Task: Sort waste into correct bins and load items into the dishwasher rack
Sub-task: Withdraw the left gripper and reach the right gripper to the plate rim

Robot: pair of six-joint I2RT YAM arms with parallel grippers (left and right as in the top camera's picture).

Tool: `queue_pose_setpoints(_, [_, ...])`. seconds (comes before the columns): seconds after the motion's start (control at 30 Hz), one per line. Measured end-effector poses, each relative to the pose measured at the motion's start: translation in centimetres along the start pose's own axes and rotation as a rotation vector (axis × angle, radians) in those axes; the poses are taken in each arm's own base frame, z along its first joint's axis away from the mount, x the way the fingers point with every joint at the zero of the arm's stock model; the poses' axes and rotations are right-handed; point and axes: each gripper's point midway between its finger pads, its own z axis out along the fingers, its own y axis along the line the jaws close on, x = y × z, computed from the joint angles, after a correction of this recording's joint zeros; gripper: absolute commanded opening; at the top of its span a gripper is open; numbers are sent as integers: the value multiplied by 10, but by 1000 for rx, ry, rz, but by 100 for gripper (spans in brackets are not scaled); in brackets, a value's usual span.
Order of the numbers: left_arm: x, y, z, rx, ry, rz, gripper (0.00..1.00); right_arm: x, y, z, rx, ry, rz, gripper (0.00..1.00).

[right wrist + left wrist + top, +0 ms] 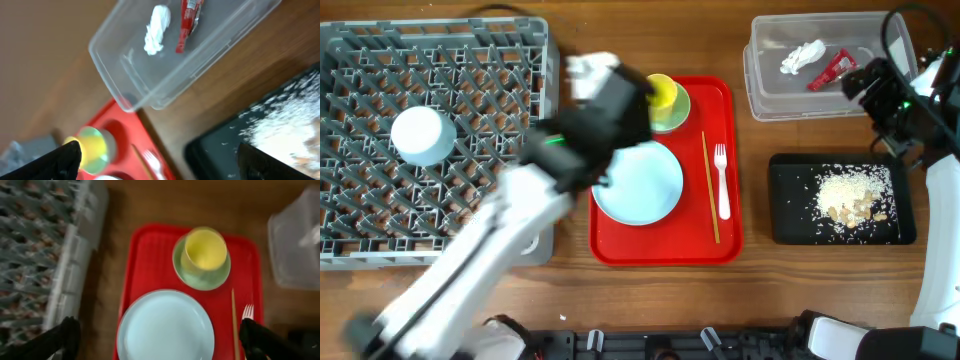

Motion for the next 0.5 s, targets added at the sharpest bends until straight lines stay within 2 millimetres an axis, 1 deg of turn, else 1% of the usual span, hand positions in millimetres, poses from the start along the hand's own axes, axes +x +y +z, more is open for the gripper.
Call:
queue_pose_setpoints(0.03, [-16,21,-19,0,-42,-57,100,3,0,0,-1,15,76,98])
queue_pose_setpoints(0.07, [-30,45,-37,-12,-83,-117,100,11,-2,0,3,48,162,95])
queue_pose_setpoints(0.1, [-40,71,-54,-32,-117,-184,100,14,1,0,-10,66,219,90])
queue_pose_setpoints(0.13, [-45,94,-66,-55,-141,-239,100,15,7,-1,-44,81,233,86])
queue_pose_setpoints(0.17, [-49,119,-77,-89,-164,-296,100,18,16,-1,-84,106,226,86])
queue_pose_setpoints(0.23, [-50,163,-97,-157,-199,-404,100,34,32,-2,-144,171,159,87])
queue_pose_setpoints(0.27, [-49,183,-106,-189,-215,-458,100,52,42,-2,-156,225,99,87])
queue_pose_setpoints(0.3, [-45,207,-116,-229,-227,-525,100,84,54,0,-158,306,9,94])
queue_pose_setpoints(0.33, [-41,220,-121,-252,-227,-567,100,111,63,3,-151,361,-65,100])
queue_pose_setpoints(0.37, [-36,234,-125,-276,-217,-613,100,136,69,8,-139,407,-129,100])
queue_pose_setpoints(0.4, [-26,253,-128,-320,-193,-677,100,170,73,16,-114,468,-203,100])
queue_pose_setpoints(0.43, [-19,266,-129,-345,-175,-726,100,193,76,24,-97,502,-262,100])
queue_pose_setpoints(0.47, [-14,273,-130,-356,-160,-761,100,212,76,32,-78,524,-307,99])
queue_pose_setpoints(0.5, [-4,283,-129,-366,-126,-816,100,238,75,42,-50,562,-364,100])
